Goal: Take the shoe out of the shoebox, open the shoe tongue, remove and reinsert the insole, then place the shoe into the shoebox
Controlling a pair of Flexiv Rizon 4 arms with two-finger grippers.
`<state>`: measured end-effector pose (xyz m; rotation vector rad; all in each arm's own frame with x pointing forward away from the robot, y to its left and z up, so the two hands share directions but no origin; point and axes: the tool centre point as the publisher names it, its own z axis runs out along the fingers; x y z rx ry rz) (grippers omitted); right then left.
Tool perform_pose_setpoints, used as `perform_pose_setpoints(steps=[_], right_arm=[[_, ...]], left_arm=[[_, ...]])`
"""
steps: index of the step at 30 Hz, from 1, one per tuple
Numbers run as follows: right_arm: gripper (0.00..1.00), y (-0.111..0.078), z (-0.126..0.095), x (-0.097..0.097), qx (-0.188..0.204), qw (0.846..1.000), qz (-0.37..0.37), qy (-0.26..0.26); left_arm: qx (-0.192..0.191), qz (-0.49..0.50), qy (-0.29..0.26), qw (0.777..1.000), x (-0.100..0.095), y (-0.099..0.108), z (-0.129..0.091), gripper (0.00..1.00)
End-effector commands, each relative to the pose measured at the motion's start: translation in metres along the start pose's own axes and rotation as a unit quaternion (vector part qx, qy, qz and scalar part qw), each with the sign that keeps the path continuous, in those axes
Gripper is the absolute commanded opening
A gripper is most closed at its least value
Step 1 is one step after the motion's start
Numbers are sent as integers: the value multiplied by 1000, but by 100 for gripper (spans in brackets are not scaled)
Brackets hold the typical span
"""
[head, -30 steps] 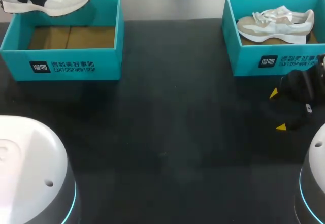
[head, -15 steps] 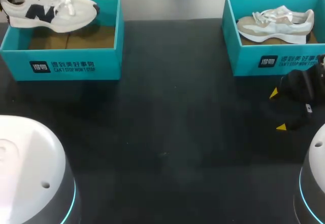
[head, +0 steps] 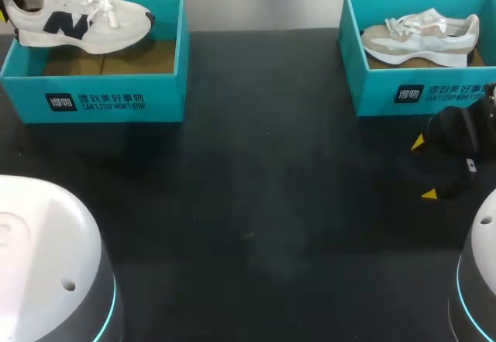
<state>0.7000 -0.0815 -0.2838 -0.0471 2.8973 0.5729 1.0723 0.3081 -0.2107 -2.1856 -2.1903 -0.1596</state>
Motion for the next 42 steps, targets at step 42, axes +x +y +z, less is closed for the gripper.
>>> perform_pose_setpoints(steps=[42], right_arm=[[100, 1, 1, 1, 2, 1000, 0, -1]], left_arm=[[47, -4, 21, 999, -16, -2, 93, 0]])
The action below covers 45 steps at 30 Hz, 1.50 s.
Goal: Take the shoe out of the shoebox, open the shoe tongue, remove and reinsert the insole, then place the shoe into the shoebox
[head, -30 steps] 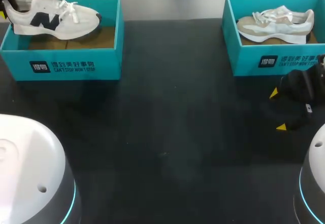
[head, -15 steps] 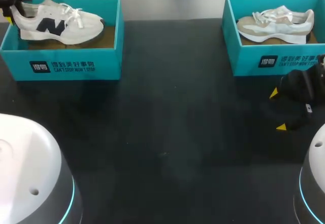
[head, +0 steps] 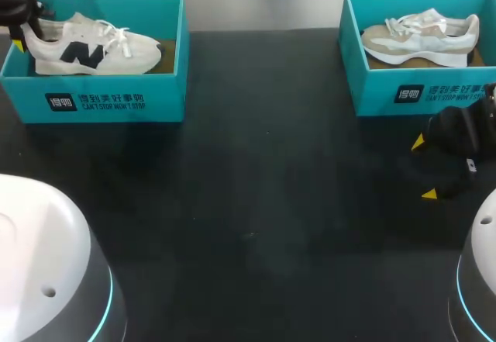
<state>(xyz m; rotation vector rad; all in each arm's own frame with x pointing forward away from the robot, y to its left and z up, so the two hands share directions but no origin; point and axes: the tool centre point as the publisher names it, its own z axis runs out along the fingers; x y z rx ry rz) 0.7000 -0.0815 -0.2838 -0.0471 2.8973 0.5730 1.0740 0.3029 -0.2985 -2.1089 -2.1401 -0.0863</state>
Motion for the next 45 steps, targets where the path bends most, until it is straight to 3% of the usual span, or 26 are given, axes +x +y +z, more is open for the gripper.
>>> perform_pose_setpoints(steps=[1, 23, 45], right_arm=[[100, 1, 1, 1, 2, 1000, 0, -1], [100, 1, 1, 1, 2, 1000, 0, -1], [100, 1, 1, 1, 2, 1000, 0, -1]], left_arm=[[0, -2, 2, 1000, -3, 1, 8, 0], [21, -4, 16, 1000, -8, 2, 51, 0], [44, -7, 9, 999, -12, -17, 81, 0]])
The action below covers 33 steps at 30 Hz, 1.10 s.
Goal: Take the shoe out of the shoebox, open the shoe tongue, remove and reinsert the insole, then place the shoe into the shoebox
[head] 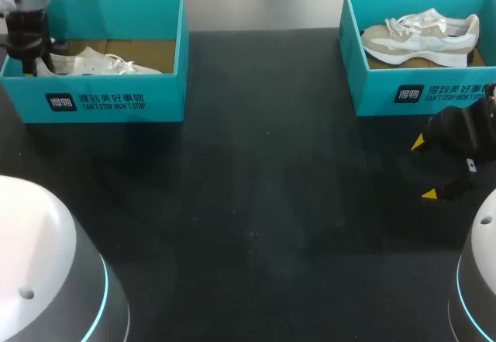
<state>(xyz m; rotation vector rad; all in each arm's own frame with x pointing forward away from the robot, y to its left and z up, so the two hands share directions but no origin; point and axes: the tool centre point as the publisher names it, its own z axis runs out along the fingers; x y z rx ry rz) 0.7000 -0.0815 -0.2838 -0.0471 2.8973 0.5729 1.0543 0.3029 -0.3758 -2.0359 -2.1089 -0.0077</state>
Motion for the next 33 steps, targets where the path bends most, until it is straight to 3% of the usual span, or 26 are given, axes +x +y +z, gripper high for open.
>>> perform_pose_setpoints(steps=[1, 10, 21, 33], right_arm=[[100, 1, 1, 1, 2, 1000, 0, -1], [100, 1, 1, 1, 2, 1000, 0, -1], [100, 1, 1, 1, 2, 1000, 0, -1], [100, 1, 1, 1, 2, 1000, 0, -1]], left_arm=[[-2, 1, 1, 1000, -2, -2, 5, 0], [-8, 7, -1, 1000, -2, -8, 13, 0], [-26, 2, 9, 1000, -8, -8, -2, 0], [-5, 1, 16, 1000, -10, -10, 11, 0]])
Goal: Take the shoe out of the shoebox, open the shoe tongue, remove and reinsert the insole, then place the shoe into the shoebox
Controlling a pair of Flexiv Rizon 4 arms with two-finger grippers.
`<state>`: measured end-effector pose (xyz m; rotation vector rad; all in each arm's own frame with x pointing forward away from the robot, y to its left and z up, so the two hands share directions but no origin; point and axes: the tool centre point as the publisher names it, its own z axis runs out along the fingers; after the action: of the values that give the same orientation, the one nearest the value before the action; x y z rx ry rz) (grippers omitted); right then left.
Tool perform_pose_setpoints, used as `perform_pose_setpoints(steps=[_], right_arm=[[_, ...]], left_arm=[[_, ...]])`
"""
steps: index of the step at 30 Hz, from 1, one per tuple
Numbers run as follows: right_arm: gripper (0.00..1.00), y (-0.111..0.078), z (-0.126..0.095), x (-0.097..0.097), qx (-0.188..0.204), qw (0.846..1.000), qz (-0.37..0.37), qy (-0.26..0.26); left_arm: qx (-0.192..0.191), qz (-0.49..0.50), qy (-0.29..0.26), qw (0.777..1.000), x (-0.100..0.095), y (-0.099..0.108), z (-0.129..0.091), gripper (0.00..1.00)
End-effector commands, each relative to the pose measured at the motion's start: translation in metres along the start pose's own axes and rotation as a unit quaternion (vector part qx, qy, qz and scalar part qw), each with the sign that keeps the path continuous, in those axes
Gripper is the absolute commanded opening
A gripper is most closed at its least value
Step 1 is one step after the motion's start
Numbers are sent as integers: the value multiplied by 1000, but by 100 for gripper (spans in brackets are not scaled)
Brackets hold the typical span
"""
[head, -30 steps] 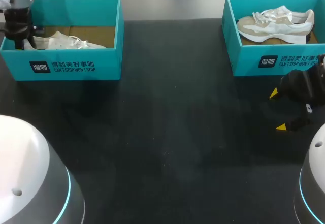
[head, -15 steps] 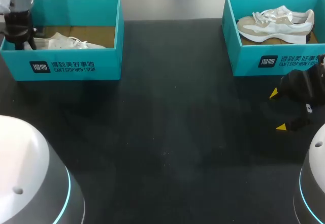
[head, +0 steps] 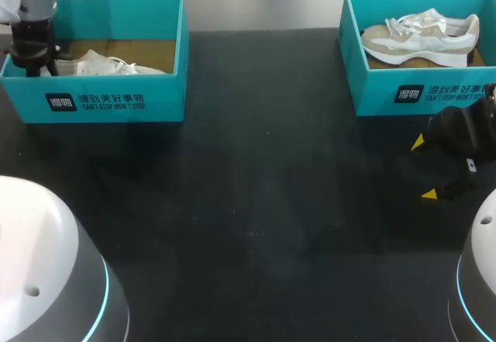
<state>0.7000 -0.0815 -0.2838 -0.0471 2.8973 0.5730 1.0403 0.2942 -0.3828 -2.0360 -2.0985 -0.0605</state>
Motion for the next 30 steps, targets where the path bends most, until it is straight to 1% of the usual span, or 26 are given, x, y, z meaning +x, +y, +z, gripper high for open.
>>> perform_pose_setpoints(steps=[1, 4, 5, 6, 7, 8, 9, 11, 16, 17, 18, 27, 30], right_arm=[[100, 1, 1, 1, 2, 1000, 0, -1], [100, 1, 1, 1, 2, 1000, 0, -1], [100, 1, 1, 1, 2, 1000, 0, -1], [100, 1, 1, 1, 2, 1000, 0, -1], [100, 1, 1, 1, 2, 1000, 0, -1], [100, 1, 1, 1, 2, 1000, 0, -1], [100, 1, 1, 1, 2, 1000, 0, -1], [100, 1, 1, 1, 2, 1000, 0, -1], [100, 1, 1, 1, 2, 1000, 0, -1], [100, 1, 1, 1, 2, 1000, 0, -1], [100, 1, 1, 1, 2, 1000, 0, -1], [100, 1, 1, 1, 2, 1000, 0, -1], [100, 1, 1, 1, 2, 1000, 0, -1]], left_arm=[[6, 1, 1, 1000, -1, 3, 3, 0], [7, 2, -1, 1000, 0, 3, 3, 0], [6, 3, -3, 1000, 0, 3, 2, 9], [6, 4, -3, 1000, 0, 2, 2, 22], [6, 4, -3, 1000, 0, 2, 2, 38], [6, 5, -3, 1000, 0, 2, 2, 48], [4, 3, 0, 1000, 0, 2, 2, 55], [5, 2, 0, 1000, 0, 2, 2, 75], [1, 3, -7, 1000, 1, 0, -6, 98], [1, 4, -12, 1000, 0, 1, -8, 100], [3, 3, -20, 1000, 0, 1, -11, 100], [-11, 3, -27, 1000, -5, -2, -43, 100], [-12, 3, -41, 999, -6, -6, -56, 100]])
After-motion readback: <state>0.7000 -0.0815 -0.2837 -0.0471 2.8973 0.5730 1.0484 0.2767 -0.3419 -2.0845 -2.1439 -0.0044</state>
